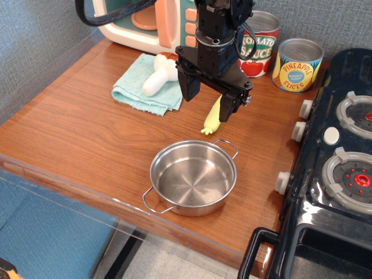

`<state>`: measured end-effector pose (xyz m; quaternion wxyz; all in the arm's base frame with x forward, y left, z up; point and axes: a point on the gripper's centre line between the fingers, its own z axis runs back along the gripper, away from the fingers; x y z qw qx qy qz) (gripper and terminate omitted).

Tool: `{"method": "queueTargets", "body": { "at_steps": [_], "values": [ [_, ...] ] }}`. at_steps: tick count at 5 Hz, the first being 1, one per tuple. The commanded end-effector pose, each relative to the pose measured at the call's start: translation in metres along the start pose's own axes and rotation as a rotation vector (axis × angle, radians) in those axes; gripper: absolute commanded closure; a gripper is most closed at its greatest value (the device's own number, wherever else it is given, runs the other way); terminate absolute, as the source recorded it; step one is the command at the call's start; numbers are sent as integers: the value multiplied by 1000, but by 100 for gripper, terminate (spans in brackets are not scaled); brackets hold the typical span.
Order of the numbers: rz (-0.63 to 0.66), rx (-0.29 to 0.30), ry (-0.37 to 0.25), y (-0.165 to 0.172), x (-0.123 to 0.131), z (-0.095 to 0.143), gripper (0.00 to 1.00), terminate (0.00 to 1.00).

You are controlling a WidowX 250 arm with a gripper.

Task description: Pick up pot and move it to the bottom left side of the table.

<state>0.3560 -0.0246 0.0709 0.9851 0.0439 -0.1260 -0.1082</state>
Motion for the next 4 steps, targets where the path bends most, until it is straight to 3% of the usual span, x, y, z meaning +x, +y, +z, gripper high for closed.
{"method": "queueTargets", "body": {
  "at_steps": [1, 2, 3, 4],
  "values": [
    [0, 0, 0, 0, 0, 0, 0, 0],
    [-109, 6, -45, -19, -8, 15, 0, 0],
    [-229, 28, -131, -36, -19, 40, 0, 0],
    [-313, 8, -162, -57, -36, 58, 0, 0]
  ]
}}
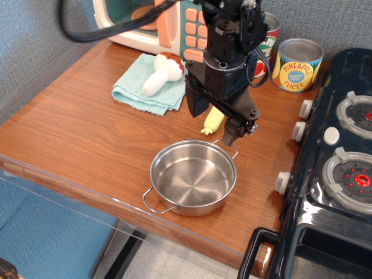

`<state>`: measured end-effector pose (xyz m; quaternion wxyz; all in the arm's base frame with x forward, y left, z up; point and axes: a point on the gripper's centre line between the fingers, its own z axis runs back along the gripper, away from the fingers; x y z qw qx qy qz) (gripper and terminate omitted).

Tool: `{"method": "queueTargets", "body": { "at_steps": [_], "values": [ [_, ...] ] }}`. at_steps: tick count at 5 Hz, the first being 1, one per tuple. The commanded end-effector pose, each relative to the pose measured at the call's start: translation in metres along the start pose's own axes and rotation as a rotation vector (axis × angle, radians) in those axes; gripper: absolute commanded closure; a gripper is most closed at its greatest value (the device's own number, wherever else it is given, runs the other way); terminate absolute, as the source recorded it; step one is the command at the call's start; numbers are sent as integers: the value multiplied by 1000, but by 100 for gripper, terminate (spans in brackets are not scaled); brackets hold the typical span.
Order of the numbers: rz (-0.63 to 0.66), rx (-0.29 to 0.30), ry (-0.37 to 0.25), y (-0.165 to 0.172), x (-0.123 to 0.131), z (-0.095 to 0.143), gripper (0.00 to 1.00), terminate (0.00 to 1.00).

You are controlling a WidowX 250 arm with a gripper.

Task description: Pick up pot and move it to the bottom left side of the table.

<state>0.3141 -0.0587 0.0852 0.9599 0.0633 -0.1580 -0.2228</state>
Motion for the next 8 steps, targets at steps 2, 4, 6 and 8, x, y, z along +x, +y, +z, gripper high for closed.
{"method": "queueTargets", "body": {
  "at_steps": [2, 4, 6, 8],
  "values": [
    [-143, -46, -21, -55, -16, 23, 0, 0],
    [-123, -40, 113, -67, -26, -12, 0, 0],
    [-15, -20, 231, -61, -35, -39, 0, 0],
    [-15, -47, 210, -60, -35, -42, 100, 0]
  ]
}}
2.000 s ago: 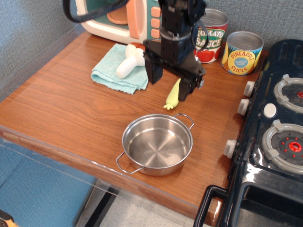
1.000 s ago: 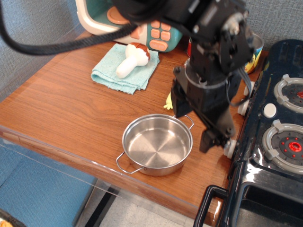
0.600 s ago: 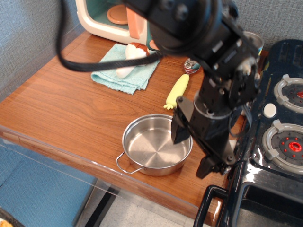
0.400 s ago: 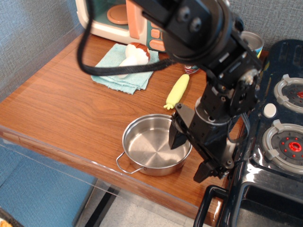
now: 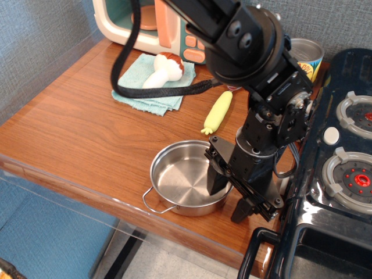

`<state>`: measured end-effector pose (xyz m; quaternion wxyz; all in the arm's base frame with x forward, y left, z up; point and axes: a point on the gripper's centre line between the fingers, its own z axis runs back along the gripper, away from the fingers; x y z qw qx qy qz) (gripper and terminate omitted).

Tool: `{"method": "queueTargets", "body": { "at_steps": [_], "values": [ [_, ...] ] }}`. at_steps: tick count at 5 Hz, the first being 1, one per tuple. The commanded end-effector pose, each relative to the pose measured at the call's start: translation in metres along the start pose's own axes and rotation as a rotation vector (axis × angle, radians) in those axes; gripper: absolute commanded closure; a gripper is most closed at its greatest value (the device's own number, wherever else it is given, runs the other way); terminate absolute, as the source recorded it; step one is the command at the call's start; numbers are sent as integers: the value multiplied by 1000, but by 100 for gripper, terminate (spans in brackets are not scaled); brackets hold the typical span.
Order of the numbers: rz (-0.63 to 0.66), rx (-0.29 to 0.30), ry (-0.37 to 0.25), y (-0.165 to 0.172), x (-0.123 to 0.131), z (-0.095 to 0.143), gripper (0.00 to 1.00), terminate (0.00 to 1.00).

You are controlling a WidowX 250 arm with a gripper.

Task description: Pick up pot and move it to the bottom left side of the table.

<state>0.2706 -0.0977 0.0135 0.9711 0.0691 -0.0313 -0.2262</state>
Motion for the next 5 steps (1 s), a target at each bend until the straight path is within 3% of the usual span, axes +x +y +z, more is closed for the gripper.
{"method": "queueTargets", "body": {
  "at_steps": [1, 2, 3, 4, 5],
  "values": [
    [22, 21, -104, 13, 5, 27, 100, 0],
    [88, 52, -195, 33, 8, 54, 100, 0],
    [208, 102, -225, 69, 3, 75, 100, 0],
    [378, 171, -196, 118, -9, 77, 100, 0],
    [525, 195, -130, 149, -25, 67, 100, 0]
  ]
}}
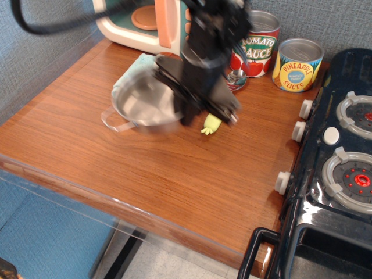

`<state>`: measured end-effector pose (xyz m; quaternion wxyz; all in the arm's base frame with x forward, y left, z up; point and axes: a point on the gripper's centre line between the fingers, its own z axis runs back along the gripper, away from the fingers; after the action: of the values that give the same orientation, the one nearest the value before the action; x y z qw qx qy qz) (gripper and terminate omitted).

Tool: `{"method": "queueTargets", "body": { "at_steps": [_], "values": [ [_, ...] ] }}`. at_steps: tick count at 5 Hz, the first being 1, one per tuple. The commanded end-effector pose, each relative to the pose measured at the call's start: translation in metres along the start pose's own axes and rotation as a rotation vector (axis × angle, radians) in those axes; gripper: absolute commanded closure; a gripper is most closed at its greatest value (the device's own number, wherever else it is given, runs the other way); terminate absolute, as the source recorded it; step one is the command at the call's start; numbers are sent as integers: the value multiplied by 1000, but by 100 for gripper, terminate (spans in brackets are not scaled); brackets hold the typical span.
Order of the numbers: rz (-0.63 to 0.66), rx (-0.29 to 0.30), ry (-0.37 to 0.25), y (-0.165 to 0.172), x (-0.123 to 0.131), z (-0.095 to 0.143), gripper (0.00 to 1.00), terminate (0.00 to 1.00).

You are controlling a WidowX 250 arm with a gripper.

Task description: Pick up pot and move it to the bottom left side of the table.

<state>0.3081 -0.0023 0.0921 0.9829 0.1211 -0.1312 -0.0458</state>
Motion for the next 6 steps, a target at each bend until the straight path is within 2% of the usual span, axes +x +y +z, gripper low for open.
{"method": "queueTargets", "body": {
  "at_steps": [1, 2, 3, 4, 5, 6],
  "values": [
    [228, 80, 62, 64, -9, -12, 100, 0],
    [304, 97, 118, 81, -16, -23, 100, 0],
    [411, 76, 174, 87, -30, -38, 100, 0],
    [448, 55, 232, 89, -37, -50, 100, 0],
    [497, 42, 270, 94, -46, -58, 100, 0],
    [520, -3, 279, 95, -54, -69, 100, 0]
  ]
}}
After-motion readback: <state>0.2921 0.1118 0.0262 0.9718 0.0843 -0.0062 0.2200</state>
